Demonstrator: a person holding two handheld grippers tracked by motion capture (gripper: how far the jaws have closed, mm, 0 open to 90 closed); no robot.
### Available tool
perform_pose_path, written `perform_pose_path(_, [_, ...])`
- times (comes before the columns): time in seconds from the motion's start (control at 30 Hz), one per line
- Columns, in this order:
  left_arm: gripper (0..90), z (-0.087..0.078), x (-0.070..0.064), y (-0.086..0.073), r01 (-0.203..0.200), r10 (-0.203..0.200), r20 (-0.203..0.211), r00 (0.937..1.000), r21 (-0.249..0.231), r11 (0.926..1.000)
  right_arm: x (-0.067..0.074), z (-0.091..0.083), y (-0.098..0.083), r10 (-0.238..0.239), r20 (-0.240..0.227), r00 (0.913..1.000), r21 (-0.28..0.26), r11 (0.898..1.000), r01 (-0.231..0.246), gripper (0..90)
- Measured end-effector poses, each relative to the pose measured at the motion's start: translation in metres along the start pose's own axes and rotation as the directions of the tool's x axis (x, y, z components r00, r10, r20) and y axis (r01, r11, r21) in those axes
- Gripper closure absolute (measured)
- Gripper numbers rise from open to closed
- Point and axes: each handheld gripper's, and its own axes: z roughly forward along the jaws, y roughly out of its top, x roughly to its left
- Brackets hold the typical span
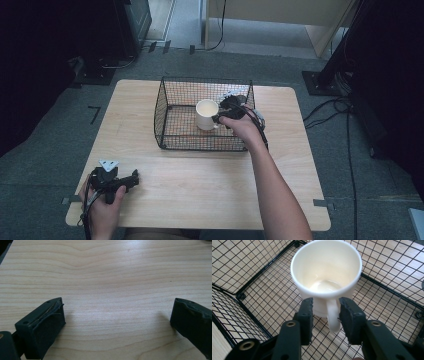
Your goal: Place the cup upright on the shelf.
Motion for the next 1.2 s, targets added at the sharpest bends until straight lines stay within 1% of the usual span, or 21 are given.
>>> perform_pose_path(0.1, [0.0, 0.000, 0.000, 0.000, -0.001, 0.001, 0.000, 1.0000, 0.000, 1.0000, 0.001, -0.002, 0.000, 0.000, -0.006, 1.0000, -0.007, 1.000, 0.000, 60.3])
perform_pose_path(0.17, [0.0, 0.000, 0.000, 0.000, 0.000, 0.000, 0.000, 1.0000, 0.000, 1.0000, 0.002, -0.004, 0.000, 0.000, 0.000, 1.0000, -0.017, 1.000, 0.000, 58.7])
perform_pose_path(0.2, [0.0, 0.000, 0.000, 0.000, 0.000, 0.000, 0.000, 1.0000, 0.000, 1.0000, 0.003, -0.008, 0.001, 0.003, -0.005, 1.0000, -0.035, 0.999, -0.003, 56.5])
perform_pose_path(0.27, [0.0, 0.000, 0.000, 0.000, 0.000, 0.000, 0.000, 1.0000, 0.000, 1.0000, 0.003, -0.010, 0.001, 0.008, -0.006, 0.9999, -0.042, 0.999, -0.008, 55.3])
perform_pose_path(0.37, [0.0, 0.000, 0.000, 0.000, 0.000, 0.000, 0.000, 1.0000, 0.000, 1.0000, 0.005, -0.016, 0.001, -0.001, -0.021, 0.9998, -0.074, 0.997, -0.001, 48.9])
perform_pose_path(0.4, [0.0, 0.000, 0.000, 0.000, 0.000, 0.000, 0.000, 1.0000, 0.000, 1.0000, 0.006, -0.019, 0.000, -0.004, -0.024, 0.9997, -0.086, 0.996, 0.001, 44.2])
perform_pose_path(0.43, [0.0, 0.000, 0.000, 0.000, 0.000, 0.000, 0.000, 1.0000, 0.000, 1.0000, 0.009, -0.024, -0.001, -0.009, -0.024, 0.9997, -0.106, 0.994, 0.006, 37.7])
perform_pose_path(0.47, [0.0, 0.000, 0.000, 0.000, 0.000, 0.000, 0.000, 1.0000, 0.000, 1.0000, 0.009, -0.024, -0.001, -0.009, -0.024, 0.9997, -0.106, 0.994, 0.006, 37.7])
perform_pose_path(0.5, [0.0, 0.000, 0.000, 0.000, 0.000, 0.000, 0.000, 1.0000, 0.000, 1.0000, 0.010, -0.026, -0.002, -0.009, -0.025, 0.9996, -0.112, 0.994, 0.006, 34.3])
perform_pose_path(0.53, [0.0, 0.000, 0.000, 0.000, 0.000, 0.000, 0.000, 1.0000, 0.000, 1.0000, 0.014, -0.031, -0.004, -0.008, -0.020, 0.9998, -0.137, 0.991, 0.006, 22.4])
perform_pose_path(0.57, [0.0, 0.000, 0.000, 0.000, 0.000, 0.000, 0.000, 1.0000, 0.000, 1.0000, 0.014, -0.031, -0.004, -0.008, -0.020, 0.9998, -0.137, 0.991, 0.006, 22.4])
perform_pose_path(0.63, [0.0, 0.000, 0.000, 0.000, 0.000, 0.000, 0.000, 1.0000, 0.000, 1.0000, 0.017, -0.036, -0.007, -0.007, -0.012, 0.9999, -0.146, 0.989, 0.005, 13.4])
perform_pose_path(0.7, [0.0, 0.000, 0.000, 0.000, 0.000, 0.000, 0.000, 1.0000, 0.000, 1.0000, 0.020, -0.042, -0.010, -0.009, 0.002, 1.0000, -0.160, 0.987, 0.009, 10.6])
perform_pose_path(0.73, [0.0, 0.000, 0.000, 0.000, 0.000, 0.000, 0.000, 1.0000, 0.000, 1.0000, 0.022, -0.046, -0.012, -0.009, 0.003, 1.0000, -0.169, 0.986, 0.010, 2.8])
perform_pose_path(0.77, [0.0, 0.000, 0.000, 0.000, -0.001, 0.001, 0.000, 1.0000, 0.000, 1.0000, 0.023, -0.048, -0.014, -0.012, 0.000, 0.9999, -0.167, 0.986, 0.012, 0.0])
perform_pose_path(0.83, [0.0, 0.000, 0.000, 0.000, 0.000, 0.000, 0.000, 1.0000, 0.000, 1.0000, 0.025, -0.050, -0.016, -0.019, -0.003, 0.9998, -0.170, 0.985, 0.018, 0.0])
perform_pose_path(0.93, [0.0, 0.000, 0.000, 0.000, 0.000, 0.000, 0.000, 1.0000, 0.000, 1.0000, 0.030, -0.059, -0.023, -0.003, 0.012, 0.9999, -0.184, 0.983, 0.005, 0.0])
perform_pose_path(1.0, [0.0, 0.000, 0.000, 0.000, 0.000, 0.000, 0.000, 1.0000, -0.001, 1.0000, 0.031, -0.061, -0.026, -0.005, 0.019, 0.9998, -0.187, 0.982, 0.008, 0.0])
perform_pose_path(1.07, [0.0, 0.000, 0.000, 0.000, 0.002, -0.002, 0.000, 1.0000, -0.002, 1.0000, 0.035, -0.066, -0.034, -0.014, 0.025, 0.9996, -0.200, 0.980, 0.018, 0.0])
perform_pose_path(1.17, [0.0, 0.000, 0.000, 0.000, 0.001, -0.001, 0.000, 1.0000, -0.002, 1.0000, 0.036, -0.069, -0.038, -0.010, 0.032, 0.9994, -0.206, 0.978, 0.016, 0.0])
perform_pose_path(1.2, [0.0, 0.000, 0.000, 0.000, 0.000, 0.000, 0.000, 1.0000, -0.002, 1.0000, 0.037, -0.073, -0.045, -0.008, 0.033, 0.9994, -0.217, 0.976, 0.015, 0.0])
